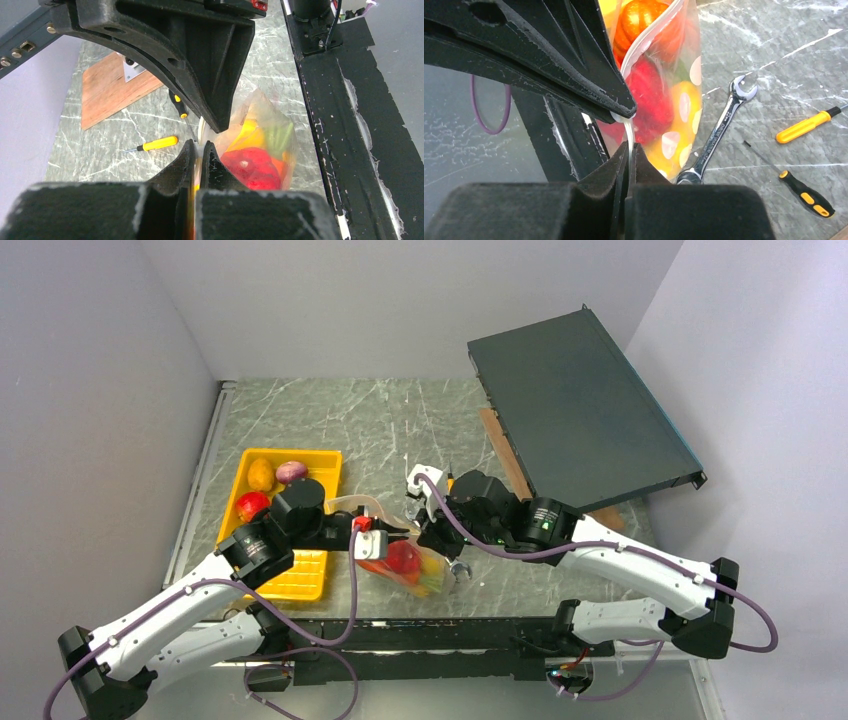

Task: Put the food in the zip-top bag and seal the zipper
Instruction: Zip the zipper food storage bag at the center of the board.

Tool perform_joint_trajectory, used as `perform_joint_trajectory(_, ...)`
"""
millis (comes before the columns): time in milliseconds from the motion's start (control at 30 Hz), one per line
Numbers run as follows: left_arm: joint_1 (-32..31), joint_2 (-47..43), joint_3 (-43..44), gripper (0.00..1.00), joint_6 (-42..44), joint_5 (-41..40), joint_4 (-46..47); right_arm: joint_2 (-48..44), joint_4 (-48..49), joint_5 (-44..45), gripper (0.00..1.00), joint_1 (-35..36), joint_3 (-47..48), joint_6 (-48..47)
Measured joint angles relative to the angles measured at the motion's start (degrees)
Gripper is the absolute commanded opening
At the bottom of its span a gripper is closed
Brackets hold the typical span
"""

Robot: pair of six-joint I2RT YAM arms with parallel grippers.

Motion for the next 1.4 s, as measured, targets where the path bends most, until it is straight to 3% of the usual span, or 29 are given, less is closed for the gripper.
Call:
perform_joint_trajectory(467, 0.2, -3.1, -2.1, 0.00, 2.8, -7.8, 1.7, -5.6, 0.8, 5.6, 0.00, 0.0, -3.1, 1.6)
perform_joint_trajectory(900, 4.5, -5.2, -6.4, 0.00, 5.6, -18.0, 5.4, -14.4, -0.8, 8.7, 0.00, -0.1, -8.3, 2.9)
perform_joint_trajectory(1400, 8.5, -5.6, -10.4, 0.00, 6.3, -23.4, 11.0, -19.2, -2.6, 10.4, 0.00, -0.2, -9.7, 4.4)
